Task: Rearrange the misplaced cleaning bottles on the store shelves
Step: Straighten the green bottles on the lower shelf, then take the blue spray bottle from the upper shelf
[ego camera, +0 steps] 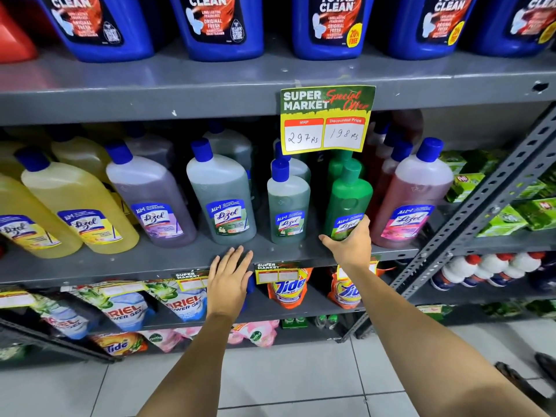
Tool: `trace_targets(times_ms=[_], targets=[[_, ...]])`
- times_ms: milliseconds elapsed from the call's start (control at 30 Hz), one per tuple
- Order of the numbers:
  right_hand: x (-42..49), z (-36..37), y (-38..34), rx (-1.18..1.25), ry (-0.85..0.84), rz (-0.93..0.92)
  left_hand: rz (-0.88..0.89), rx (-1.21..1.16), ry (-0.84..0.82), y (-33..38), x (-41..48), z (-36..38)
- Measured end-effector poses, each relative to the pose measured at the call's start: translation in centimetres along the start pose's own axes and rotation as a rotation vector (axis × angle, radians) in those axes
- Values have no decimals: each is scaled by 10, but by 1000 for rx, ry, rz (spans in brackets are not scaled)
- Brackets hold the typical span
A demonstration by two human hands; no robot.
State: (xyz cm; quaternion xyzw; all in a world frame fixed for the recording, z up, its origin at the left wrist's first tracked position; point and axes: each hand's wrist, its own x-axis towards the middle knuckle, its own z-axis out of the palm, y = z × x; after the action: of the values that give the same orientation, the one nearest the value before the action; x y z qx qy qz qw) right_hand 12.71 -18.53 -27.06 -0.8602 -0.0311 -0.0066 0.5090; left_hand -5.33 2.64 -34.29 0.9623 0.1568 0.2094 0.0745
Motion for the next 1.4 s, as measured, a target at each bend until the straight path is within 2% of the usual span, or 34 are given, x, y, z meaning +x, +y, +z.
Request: trace_targets(times_ms=[267,333,400,500,600,767,867,1067,1400], targets=[[-10,-6,3,53,-40,7,39,93,-41,-2,2,-2],[-32,-10,6,63,27,-35,59,123,-57,0,0,-9],[-66,-13,3,94,77,-193,65,127,-35,6,-3,-25],[-105,-12,-31,106,-40,-533,58,51,66,18,3,-65],[-119,-13,-114,189,-142,-920,66,22,232,23,14,-123],[-124,-20,-259,236,-23,-1352,16,58,508,5,28,-244],[-127,-12,-307,210,29,-1406,-39,124,610,-21,23,-302],[-155,36,-366,244,29,-1374,-109,263,693,-96,-2,-381],[-236,149,-459,199,-22,-1318,-135,363,634,-239,-30,-455]])
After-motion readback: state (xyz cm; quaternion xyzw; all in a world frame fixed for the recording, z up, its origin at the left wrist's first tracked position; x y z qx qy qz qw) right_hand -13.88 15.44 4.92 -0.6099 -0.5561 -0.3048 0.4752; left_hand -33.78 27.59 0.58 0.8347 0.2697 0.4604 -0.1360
